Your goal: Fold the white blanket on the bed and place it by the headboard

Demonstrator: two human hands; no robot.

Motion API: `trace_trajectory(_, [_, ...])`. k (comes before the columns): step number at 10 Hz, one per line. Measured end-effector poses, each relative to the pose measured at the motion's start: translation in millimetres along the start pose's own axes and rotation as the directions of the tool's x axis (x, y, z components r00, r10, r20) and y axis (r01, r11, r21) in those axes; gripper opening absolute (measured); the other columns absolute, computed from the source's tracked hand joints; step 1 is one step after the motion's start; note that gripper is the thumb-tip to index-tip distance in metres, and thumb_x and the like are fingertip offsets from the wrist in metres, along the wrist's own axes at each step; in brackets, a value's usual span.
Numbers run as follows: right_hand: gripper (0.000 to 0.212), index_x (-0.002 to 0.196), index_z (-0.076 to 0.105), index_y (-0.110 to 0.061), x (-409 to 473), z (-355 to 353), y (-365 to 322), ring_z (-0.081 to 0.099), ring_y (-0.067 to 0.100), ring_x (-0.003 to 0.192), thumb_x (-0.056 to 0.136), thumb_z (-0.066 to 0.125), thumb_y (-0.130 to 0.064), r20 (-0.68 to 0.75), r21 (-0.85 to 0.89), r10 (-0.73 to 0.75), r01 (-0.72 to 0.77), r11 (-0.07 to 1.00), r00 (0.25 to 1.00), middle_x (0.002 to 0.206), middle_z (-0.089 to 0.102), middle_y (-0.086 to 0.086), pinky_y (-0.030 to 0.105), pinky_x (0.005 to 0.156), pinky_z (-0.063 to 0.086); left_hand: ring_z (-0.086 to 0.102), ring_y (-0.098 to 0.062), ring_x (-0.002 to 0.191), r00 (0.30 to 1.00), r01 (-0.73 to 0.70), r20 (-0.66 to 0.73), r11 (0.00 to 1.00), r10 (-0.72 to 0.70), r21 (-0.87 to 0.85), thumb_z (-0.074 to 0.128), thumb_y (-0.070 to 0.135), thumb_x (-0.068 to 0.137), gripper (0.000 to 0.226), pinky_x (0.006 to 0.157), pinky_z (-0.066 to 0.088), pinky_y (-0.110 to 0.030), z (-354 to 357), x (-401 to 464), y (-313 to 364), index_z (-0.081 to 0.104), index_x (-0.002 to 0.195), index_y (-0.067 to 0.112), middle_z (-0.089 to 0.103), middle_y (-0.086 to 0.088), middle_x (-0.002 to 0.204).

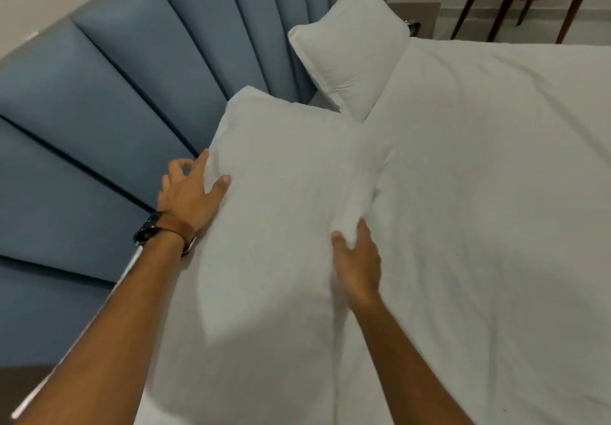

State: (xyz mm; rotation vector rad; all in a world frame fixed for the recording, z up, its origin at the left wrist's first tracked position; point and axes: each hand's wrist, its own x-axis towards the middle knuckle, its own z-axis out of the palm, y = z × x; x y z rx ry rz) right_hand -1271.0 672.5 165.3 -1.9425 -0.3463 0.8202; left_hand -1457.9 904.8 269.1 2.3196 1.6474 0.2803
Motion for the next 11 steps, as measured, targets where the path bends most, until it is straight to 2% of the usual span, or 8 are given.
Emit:
trace_trajectory(1, [0.079, 0.174, 0.024, -0.031, 1.2, 40.0, -14.0, 0.027, 0.038, 0.164, 0.106, 0.063, -0.047, 0.153, -0.192, -0.107, 0.136, 0.972, 0.982, 0.180, 0.024, 0.013, 0.044, 0.130, 0.028, 0.024, -0.037, 0.159, 0.998, -0.061, 0.039, 0.997, 0.059, 0.047, 0.043, 0.069, 0.104, 0.078, 0.126, 0.030, -0.060, 20.3, 17.9, -12.4, 0.019, 0.170, 0.036, 0.019, -0.007, 0.176])
trace_trajectory(2, [0.084, 0.174, 0.007, -0.042, -0.1, 94.8, -5.4, -0.004, 0.040, 0.169, 0.106, 0.050, -0.066, 0.435, -0.408, -0.186, 0.377, 0.832, 0.881, 0.185, -0.009, 0.006, 0.060, 0.134, 0.010, -0.002, -0.030, 0.167, 0.961, -0.174, 0.245, 0.971, 0.131, 0.162, 0.022, 0.083, 0.098, 0.086, 0.133, 0.009, -0.061, 86.8, 19.4, -26.4, -0.002, 0.170, 0.043, -0.007, 0.001, 0.181])
trace_trajectory(3, [0.084, 0.173, -0.001, -0.045, 8.6, 118.7, 8.5, -0.018, 0.042, 0.168, 0.106, 0.040, -0.074, 0.512, -0.488, -0.136, 0.417, 0.766, 0.848, 0.183, -0.022, 0.004, 0.070, 0.132, 0.004, -0.013, -0.028, 0.167, 0.958, -0.156, 0.271, 0.962, 0.092, 0.225, 0.018, 0.086, 0.097, 0.086, 0.131, -0.001, -0.064, 127.4, 17.0, -36.7, -0.012, 0.168, 0.048, -0.019, 0.005, 0.179])
trace_trajectory(7, [0.086, 0.173, -0.003, -0.045, 46.2, 131.8, 37.0, -0.025, 0.039, 0.166, 0.104, 0.034, -0.080, 0.541, -0.534, -0.036, 0.376, 0.758, 0.841, 0.181, -0.029, 0.000, 0.070, 0.131, 0.004, -0.019, -0.028, 0.166, 0.963, -0.166, 0.248, 0.952, 0.102, 0.256, 0.016, 0.088, 0.095, 0.087, 0.130, 0.000, -0.068, 175.1, 36.3, -44.4, -0.018, 0.165, 0.049, -0.024, 0.005, 0.178])
trace_trajectory(8, [0.082, 0.174, 0.003, -0.042, 28.6, 102.2, 30.1, -0.016, 0.036, 0.169, 0.107, 0.038, -0.073, 0.559, -0.517, -0.070, 0.413, 0.749, 0.826, 0.184, -0.018, -0.002, 0.064, 0.134, 0.013, -0.015, -0.029, 0.166, 0.961, -0.168, 0.262, 0.943, 0.091, 0.287, 0.016, 0.086, 0.097, 0.086, 0.130, 0.002, -0.066, 162.0, 26.6, -37.3, -0.014, 0.167, 0.046, -0.022, 0.004, 0.179])
trace_trajectory(9, [0.074, 0.173, 0.017, -0.041, 6.3, 62.5, 26.0, 0.006, 0.029, 0.171, 0.109, 0.045, -0.064, 0.579, -0.488, -0.060, 0.404, 0.773, 0.813, 0.185, 0.006, -0.004, 0.052, 0.134, 0.024, -0.011, -0.031, 0.167, 0.965, -0.145, 0.252, 0.947, 0.071, 0.288, 0.015, 0.082, 0.100, 0.084, 0.131, 0.003, -0.063, 144.7, 13.4, -21.9, -0.009, 0.170, 0.042, -0.018, 0.001, 0.180])
trace_trajectory(10, [0.039, 0.138, 0.064, -0.058, -23.8, -27.6, 14.4, 0.071, 0.005, 0.123, 0.100, 0.061, -0.064, 0.461, -0.326, -0.206, 0.381, 0.865, 0.863, 0.141, 0.073, -0.021, 0.036, 0.111, 0.055, -0.007, -0.033, 0.167, 0.960, -0.100, 0.278, 0.953, 0.017, 0.287, 0.015, 0.077, 0.101, 0.085, 0.133, 0.005, -0.059, 124.5, -20.3, 13.3, -0.002, 0.172, 0.034, -0.013, -0.003, 0.181])
trace_trajectory(11, [0.011, 0.099, 0.076, -0.058, -44.5, -100.7, -2.3, 0.078, -0.001, 0.081, 0.091, 0.075, -0.051, 0.097, -0.118, -0.463, 0.472, 0.873, 0.881, 0.098, 0.081, -0.025, 0.026, 0.080, 0.064, -0.003, -0.034, 0.167, 0.923, -0.119, 0.385, 0.952, 0.002, 0.282, 0.017, 0.079, 0.101, 0.087, 0.132, 0.009, -0.059, 117.2, -42.4, 34.1, -0.001, 0.172, 0.032, -0.013, -0.001, 0.181])
